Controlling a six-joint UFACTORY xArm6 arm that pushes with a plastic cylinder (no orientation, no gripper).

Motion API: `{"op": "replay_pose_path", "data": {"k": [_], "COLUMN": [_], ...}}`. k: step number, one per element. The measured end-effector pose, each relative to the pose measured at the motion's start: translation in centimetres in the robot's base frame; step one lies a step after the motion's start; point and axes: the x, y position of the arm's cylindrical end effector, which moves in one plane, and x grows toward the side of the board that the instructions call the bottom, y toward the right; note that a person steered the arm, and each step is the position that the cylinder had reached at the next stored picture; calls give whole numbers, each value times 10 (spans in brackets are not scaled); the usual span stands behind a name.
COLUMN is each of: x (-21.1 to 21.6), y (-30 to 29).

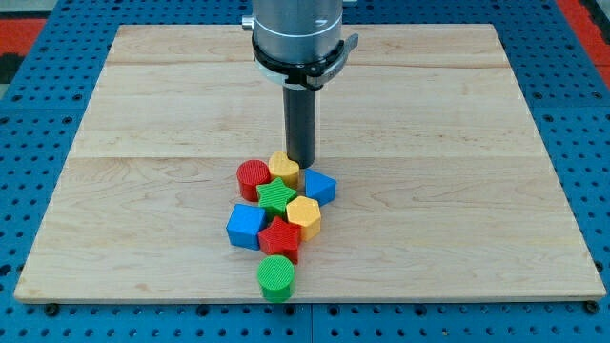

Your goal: Push the green circle towards the bottom center

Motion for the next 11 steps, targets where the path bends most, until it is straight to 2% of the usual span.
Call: {"op": "replay_pose_path", "data": {"k": [1,2,3,4,5,7,8,9,11], "x": [-2,-1,13,73,166,166,166,166,165], "y": [-50,-128,-190,-214,-195,-188,-129,-43,51]}}
